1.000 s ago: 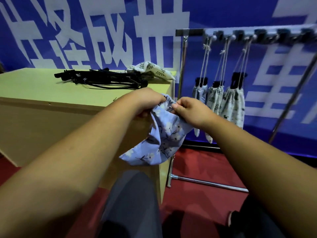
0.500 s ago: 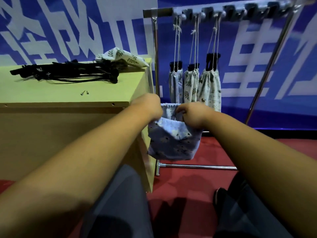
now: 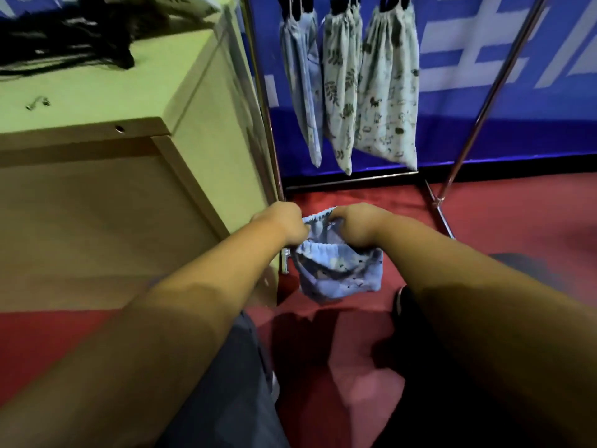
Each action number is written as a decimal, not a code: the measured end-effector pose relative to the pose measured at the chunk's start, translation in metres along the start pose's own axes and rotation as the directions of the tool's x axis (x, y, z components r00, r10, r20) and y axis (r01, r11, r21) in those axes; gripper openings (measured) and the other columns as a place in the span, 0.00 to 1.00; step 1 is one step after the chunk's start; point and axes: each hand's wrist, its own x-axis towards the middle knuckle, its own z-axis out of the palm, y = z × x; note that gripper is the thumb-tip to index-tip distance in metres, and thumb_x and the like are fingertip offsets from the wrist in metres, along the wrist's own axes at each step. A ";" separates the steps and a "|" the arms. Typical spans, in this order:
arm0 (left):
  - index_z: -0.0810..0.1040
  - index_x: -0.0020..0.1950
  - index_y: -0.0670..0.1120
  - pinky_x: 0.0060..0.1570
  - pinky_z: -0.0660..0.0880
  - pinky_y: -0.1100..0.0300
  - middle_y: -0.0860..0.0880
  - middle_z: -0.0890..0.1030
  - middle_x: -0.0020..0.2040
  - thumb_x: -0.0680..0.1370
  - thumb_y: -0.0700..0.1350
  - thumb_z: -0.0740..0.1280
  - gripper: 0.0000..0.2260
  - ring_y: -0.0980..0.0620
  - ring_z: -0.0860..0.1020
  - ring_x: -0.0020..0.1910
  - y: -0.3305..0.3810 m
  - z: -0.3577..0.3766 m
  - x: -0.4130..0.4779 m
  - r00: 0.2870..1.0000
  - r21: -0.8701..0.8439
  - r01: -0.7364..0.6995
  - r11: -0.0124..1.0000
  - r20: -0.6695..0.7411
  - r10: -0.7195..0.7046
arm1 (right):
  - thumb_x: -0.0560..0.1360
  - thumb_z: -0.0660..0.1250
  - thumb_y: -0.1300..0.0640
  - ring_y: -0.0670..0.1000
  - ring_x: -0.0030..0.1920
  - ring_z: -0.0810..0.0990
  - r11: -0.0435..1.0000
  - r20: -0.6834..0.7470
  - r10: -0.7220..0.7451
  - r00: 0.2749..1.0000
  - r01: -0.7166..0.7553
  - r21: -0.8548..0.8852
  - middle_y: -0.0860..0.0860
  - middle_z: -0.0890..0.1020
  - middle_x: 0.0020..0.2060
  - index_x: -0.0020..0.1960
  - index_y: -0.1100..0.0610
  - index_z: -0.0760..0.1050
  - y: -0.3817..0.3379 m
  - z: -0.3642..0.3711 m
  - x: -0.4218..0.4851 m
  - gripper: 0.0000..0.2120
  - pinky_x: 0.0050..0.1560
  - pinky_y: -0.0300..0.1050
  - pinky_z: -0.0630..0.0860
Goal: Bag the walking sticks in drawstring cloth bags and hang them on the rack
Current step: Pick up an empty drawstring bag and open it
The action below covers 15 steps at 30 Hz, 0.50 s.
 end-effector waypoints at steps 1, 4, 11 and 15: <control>0.80 0.44 0.46 0.49 0.79 0.52 0.43 0.84 0.50 0.79 0.57 0.66 0.15 0.40 0.79 0.46 -0.002 0.009 0.006 1.000 0.006 -0.007 1.000 0.027 0.007 | 0.80 0.63 0.62 0.57 0.57 0.83 1.000 0.060 -0.012 0.998 0.013 -0.011 0.50 0.84 0.64 0.72 0.41 0.78 0.001 0.004 0.005 0.25 0.58 0.50 0.81; 0.85 0.51 0.40 0.42 0.74 0.56 0.40 0.84 0.49 0.83 0.54 0.66 0.18 0.41 0.77 0.43 -0.007 0.021 0.017 0.985 0.075 -0.037 0.997 0.170 0.024 | 0.81 0.62 0.67 0.53 0.45 0.81 1.000 0.165 -0.020 0.986 0.020 0.002 0.48 0.82 0.57 0.67 0.41 0.82 0.006 0.015 0.020 0.26 0.48 0.46 0.81; 0.83 0.51 0.38 0.35 0.75 0.55 0.43 0.82 0.40 0.85 0.48 0.66 0.14 0.45 0.77 0.32 0.003 0.034 0.025 0.913 0.078 -0.039 0.996 0.408 0.004 | 0.80 0.62 0.72 0.58 0.34 0.86 0.996 0.285 0.042 0.958 -0.063 0.063 0.59 0.86 0.44 0.67 0.50 0.82 0.004 0.028 0.035 0.24 0.36 0.50 0.84; 0.78 0.69 0.35 0.58 0.76 0.51 0.38 0.81 0.67 0.86 0.51 0.65 0.21 0.38 0.81 0.62 0.006 0.036 0.026 0.948 0.091 -0.103 0.991 0.309 0.071 | 0.80 0.64 0.72 0.60 0.48 0.89 0.995 0.261 0.063 0.963 -0.081 0.058 0.56 0.88 0.54 0.72 0.57 0.80 -0.005 0.023 0.034 0.23 0.47 0.56 0.86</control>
